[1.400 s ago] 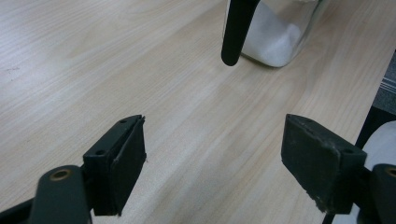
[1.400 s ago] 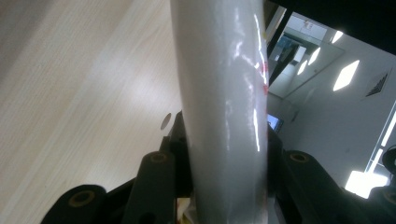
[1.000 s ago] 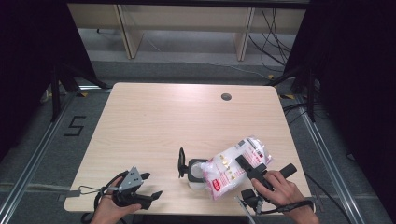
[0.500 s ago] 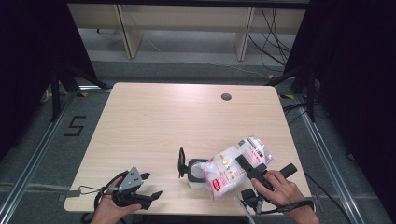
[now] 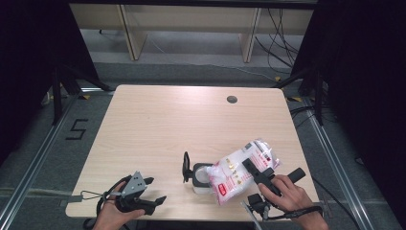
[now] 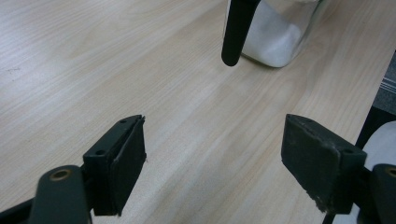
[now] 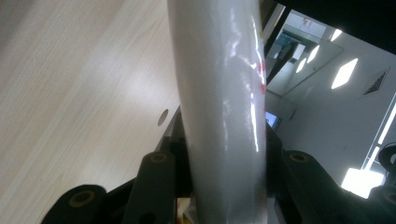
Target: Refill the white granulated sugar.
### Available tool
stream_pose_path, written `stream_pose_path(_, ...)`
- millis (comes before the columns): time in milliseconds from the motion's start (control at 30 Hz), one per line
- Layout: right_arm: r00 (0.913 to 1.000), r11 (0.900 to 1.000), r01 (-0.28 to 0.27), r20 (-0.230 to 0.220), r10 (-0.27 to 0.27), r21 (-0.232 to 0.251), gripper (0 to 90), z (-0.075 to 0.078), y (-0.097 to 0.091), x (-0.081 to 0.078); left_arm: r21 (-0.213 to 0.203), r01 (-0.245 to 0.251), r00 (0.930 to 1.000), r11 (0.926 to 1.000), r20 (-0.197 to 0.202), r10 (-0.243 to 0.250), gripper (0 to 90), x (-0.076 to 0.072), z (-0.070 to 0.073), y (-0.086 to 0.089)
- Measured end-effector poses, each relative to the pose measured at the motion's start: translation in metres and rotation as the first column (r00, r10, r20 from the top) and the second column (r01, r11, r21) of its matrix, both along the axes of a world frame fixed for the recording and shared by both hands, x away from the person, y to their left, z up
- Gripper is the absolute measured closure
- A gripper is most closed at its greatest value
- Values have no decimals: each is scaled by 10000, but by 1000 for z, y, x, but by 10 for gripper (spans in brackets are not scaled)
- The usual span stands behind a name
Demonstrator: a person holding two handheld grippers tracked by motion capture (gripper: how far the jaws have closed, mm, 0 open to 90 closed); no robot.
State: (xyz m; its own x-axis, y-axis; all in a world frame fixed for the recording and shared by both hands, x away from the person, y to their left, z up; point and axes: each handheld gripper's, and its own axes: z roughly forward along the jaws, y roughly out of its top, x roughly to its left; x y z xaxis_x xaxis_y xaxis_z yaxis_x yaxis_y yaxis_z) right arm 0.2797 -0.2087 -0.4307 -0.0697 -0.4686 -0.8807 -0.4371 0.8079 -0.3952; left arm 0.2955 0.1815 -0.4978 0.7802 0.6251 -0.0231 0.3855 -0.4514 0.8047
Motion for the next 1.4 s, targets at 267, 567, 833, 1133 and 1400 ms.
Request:
stream_pose_path(267, 9999, 9996, 147, 7, -148, 235, 689, -2, -1, -2, 0, 31, 10000, 10000, -79, -31, 215, 0, 0, 0)
stream_pose_path(567, 9998, 9998, 65, -185, -62, 199, 689, -4, 0, 0, 124, -16, 10000, 9999, -42, 16, 216, 1, 0, 0)
stream_pose_path(833, 9974, 9976, -52, -718, 102, 687, 694, -5, -1, 0, 26, 20, 10000, 10000, -33, -20, 215, 0, 0, 1)
stream_pose_path(1133, 9785, 9721, -45, -1996, 527, 2346, 697, -6, -16, 3, -115, -61, 9999, 9999, -101, 60, 216, -1, 0, 1)
stream_pose_path(1400, 9310, 8791, 829, -3512, 997, 4693, 702, -9, -41, 5, -94, -151, 9997, 9998, -190, 149, 216, 0, -4, -3)
